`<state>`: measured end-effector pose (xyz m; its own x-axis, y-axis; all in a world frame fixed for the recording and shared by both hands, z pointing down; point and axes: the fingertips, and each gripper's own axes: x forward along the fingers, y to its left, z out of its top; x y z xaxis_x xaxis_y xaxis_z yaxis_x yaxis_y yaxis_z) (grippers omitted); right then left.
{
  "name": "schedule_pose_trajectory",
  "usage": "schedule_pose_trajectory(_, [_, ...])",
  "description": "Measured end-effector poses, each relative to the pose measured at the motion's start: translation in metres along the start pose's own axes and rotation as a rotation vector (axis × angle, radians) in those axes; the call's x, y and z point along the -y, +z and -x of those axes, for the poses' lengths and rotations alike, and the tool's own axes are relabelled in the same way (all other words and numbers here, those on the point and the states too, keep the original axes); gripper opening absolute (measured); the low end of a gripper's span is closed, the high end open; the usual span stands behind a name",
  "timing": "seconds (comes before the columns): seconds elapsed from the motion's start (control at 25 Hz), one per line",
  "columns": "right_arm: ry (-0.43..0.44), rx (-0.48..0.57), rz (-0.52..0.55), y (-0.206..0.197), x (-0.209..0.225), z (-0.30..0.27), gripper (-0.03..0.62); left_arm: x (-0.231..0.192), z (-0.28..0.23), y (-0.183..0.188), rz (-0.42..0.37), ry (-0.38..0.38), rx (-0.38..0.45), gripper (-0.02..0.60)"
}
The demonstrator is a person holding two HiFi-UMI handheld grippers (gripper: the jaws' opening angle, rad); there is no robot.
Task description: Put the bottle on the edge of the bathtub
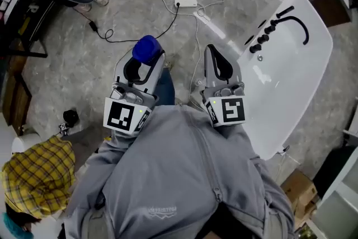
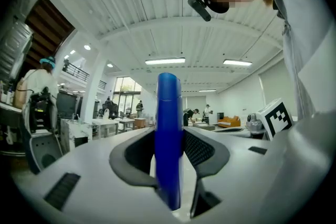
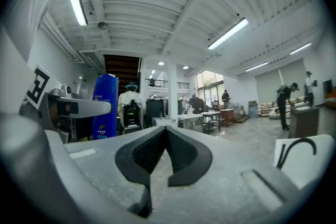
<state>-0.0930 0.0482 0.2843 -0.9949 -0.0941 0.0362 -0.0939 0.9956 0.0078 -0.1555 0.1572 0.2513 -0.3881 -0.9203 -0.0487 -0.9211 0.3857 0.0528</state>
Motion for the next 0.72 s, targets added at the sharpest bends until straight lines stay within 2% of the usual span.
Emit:
schedule_pose_trajectory(0.28, [-0.248, -0.029, 0.003, -0.012, 0.084, 0.016, 0.003, 0.033, -0.092, -0.015, 0.047, -0.228, -0.003, 0.157])
schedule_pose_trajectory(0.44, [-0.353, -0.005, 0.021, -0.004, 0.107, 0.001, 0.003, 0.034, -0.139, -0.022, 0.063, -0.349, -0.011, 0.158])
schedule_pose_trajectory(0.6, [-0.461, -0.014, 0.004, -0.009, 0.131, -0.016, 0.003, 0.044, -0.18, -0.024, 0.048, -0.517, -0.001, 0.158])
schedule_pose_trajectory(0.72, [-0.556, -0.037, -0.001, -0.014, 0.155, -0.026, 0.003, 0.053, -0.208, -0.031, 0.044, -0.646, -0.041, 0.156])
